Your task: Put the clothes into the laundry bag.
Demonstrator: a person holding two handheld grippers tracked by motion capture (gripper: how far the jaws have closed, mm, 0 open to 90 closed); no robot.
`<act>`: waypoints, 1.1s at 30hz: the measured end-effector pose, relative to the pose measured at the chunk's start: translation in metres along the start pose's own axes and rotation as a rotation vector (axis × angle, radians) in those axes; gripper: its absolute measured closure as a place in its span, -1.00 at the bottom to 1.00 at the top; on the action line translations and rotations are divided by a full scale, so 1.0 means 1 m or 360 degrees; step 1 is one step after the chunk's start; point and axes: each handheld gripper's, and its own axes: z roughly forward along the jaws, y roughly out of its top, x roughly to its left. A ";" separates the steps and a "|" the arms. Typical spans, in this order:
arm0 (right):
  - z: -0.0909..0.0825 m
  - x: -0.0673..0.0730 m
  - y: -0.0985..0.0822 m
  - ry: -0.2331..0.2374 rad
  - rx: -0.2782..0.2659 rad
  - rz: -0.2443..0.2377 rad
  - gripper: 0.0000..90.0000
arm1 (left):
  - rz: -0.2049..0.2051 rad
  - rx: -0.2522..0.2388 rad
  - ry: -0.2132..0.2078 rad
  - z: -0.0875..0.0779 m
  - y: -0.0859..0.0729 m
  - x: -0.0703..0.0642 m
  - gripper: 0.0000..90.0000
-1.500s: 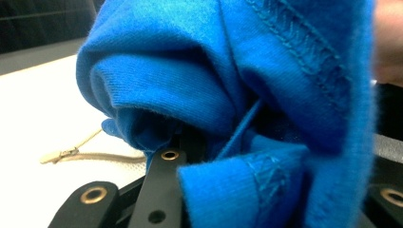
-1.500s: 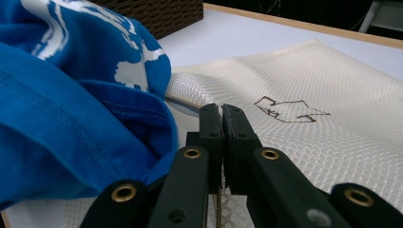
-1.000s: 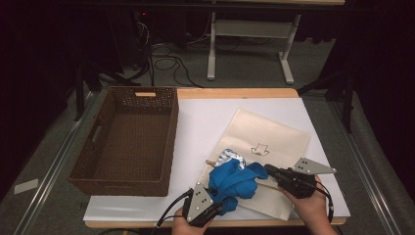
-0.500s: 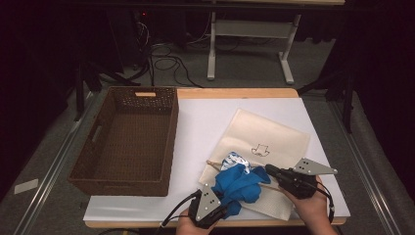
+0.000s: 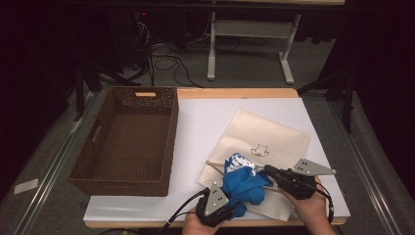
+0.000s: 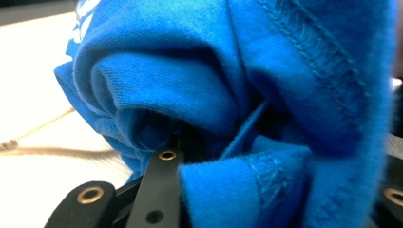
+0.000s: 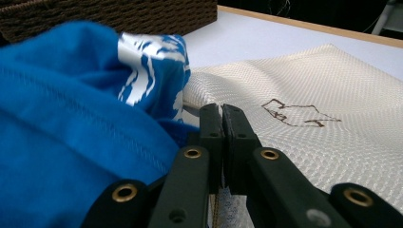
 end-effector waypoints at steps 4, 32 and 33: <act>0.001 -0.001 -0.001 0.0010 0.0005 0.0017 0.98 | -0.0017 -0.0033 0.0019 -0.001 0.005 0.007 0.58; -0.003 -0.004 -0.002 0.0015 -0.0040 0.0054 0.98 | -0.0032 0.0067 0.0119 0.041 -0.005 -0.005 -0.02; -0.003 -0.004 -0.002 0.0015 -0.0042 0.0054 0.98 | -0.0028 0.0044 0.0142 0.039 -0.005 -0.006 -0.09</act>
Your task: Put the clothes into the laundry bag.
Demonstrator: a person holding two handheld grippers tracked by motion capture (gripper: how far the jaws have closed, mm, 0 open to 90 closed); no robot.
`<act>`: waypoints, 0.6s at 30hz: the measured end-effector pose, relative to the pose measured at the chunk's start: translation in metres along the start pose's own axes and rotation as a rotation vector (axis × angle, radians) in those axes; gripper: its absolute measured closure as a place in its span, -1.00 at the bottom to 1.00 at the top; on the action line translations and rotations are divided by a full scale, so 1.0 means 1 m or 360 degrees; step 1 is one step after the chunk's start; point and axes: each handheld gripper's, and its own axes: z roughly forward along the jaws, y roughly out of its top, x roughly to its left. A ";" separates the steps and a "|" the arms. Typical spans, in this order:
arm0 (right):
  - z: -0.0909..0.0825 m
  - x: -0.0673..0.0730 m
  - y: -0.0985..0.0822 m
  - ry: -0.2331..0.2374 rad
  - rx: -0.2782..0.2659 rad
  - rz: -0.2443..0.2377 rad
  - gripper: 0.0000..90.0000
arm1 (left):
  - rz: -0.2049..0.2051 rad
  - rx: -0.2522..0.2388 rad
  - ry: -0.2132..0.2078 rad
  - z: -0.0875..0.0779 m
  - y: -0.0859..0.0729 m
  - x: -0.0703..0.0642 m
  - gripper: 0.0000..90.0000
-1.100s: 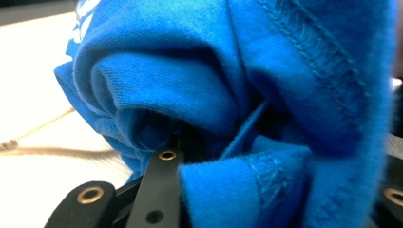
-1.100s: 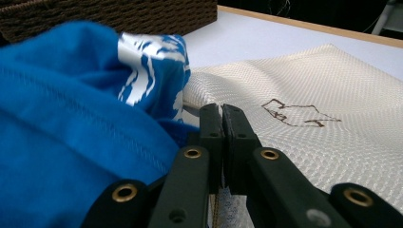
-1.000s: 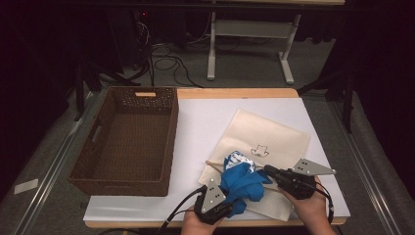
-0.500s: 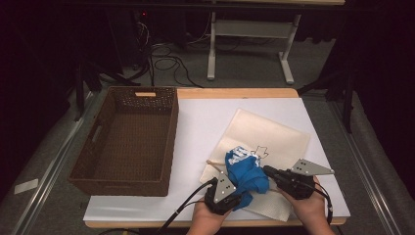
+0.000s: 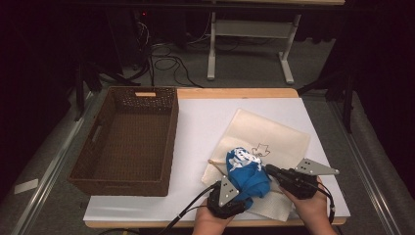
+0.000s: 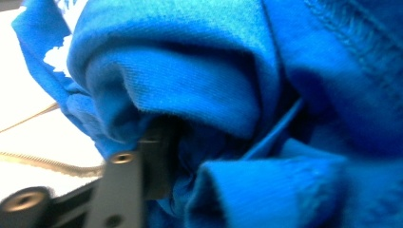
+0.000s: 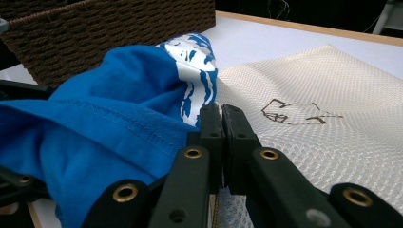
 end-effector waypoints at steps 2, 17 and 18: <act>0.000 -0.001 0.000 0.0003 0.0000 0.0001 0.98 | -0.0001 -0.0072 0.0040 -0.004 0.002 -0.002 -0.24; 0.002 0.000 0.000 0.0005 0.0004 0.0008 0.98 | 0.0077 -0.0087 -0.0090 -0.001 0.011 -0.003 0.68; 0.002 0.000 0.001 0.0007 0.0003 0.0009 0.98 | 0.0079 -0.0064 -0.0101 0.002 0.010 -0.003 0.69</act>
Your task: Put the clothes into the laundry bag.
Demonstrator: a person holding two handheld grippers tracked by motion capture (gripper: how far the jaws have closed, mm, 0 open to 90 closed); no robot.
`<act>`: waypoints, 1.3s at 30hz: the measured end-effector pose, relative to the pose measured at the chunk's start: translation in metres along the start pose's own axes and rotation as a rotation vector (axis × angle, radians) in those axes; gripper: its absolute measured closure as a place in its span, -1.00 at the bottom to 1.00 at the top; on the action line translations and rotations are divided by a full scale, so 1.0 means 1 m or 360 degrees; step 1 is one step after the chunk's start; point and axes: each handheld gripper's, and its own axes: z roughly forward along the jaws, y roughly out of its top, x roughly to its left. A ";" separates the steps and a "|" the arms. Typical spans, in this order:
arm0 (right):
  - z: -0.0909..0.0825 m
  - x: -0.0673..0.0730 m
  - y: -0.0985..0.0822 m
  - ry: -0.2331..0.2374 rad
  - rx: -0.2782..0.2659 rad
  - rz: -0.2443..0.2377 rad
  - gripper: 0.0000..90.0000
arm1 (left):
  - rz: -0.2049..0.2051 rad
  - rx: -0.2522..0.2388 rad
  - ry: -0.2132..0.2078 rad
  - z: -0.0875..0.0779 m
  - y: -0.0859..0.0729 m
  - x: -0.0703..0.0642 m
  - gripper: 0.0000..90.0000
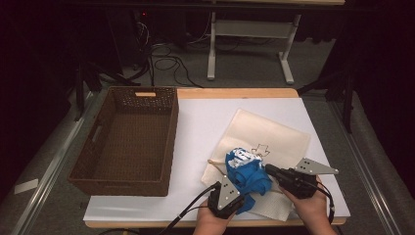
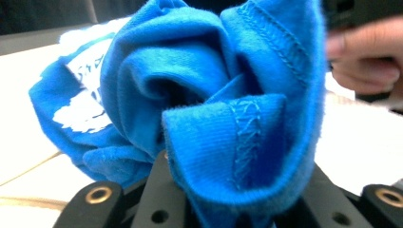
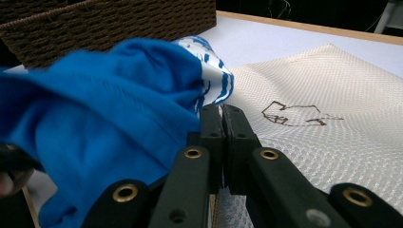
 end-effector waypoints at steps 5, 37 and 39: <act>0.000 0.001 0.001 -0.0002 -0.0006 -0.0004 0.98 | -0.0017 0.0096 -0.0011 0.016 -0.006 0.000 0.67; -0.003 0.001 0.000 0.0006 -0.0007 -0.0005 0.98 | -0.0102 -0.0067 -0.0006 -0.004 0.000 0.005 -0.09; -0.002 0.001 0.000 0.0005 -0.0005 -0.0006 0.98 | -0.0104 -0.0045 -0.0042 -0.001 0.002 0.008 0.26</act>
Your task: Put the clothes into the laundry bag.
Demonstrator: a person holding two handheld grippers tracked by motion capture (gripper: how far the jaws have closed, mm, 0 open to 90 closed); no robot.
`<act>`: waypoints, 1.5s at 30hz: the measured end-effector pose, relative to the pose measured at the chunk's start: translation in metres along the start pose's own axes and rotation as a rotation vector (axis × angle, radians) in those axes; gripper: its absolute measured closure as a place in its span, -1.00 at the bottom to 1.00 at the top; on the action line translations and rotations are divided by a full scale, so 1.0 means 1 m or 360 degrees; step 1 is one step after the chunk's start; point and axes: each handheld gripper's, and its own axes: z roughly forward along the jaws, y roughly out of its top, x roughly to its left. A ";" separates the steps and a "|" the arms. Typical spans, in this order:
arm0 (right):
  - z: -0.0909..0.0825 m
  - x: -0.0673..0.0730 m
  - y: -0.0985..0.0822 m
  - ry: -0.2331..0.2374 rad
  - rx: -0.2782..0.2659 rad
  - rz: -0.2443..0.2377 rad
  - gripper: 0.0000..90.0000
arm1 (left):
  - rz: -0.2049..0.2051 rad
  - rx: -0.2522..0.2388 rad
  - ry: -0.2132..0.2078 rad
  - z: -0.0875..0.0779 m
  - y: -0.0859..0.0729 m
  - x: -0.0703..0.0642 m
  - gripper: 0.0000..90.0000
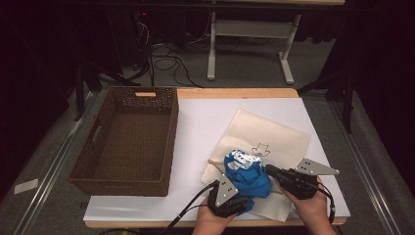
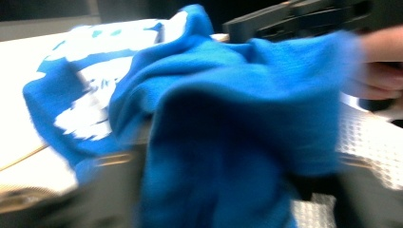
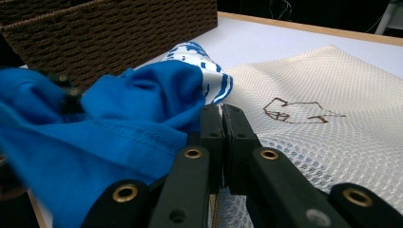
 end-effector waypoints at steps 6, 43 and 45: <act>0.001 0.001 0.001 0.0008 0.0000 0.0009 0.98 | 0.0034 0.0108 -0.0032 0.016 -0.001 -0.001 0.71; -0.001 0.003 0.001 0.0015 -0.0012 -0.0010 0.98 | -0.0074 0.0060 0.0102 0.002 0.008 0.023 -0.03; -0.001 0.003 0.001 0.0014 -0.0010 -0.0011 0.98 | -0.0087 0.0072 0.0080 0.007 0.008 0.024 0.16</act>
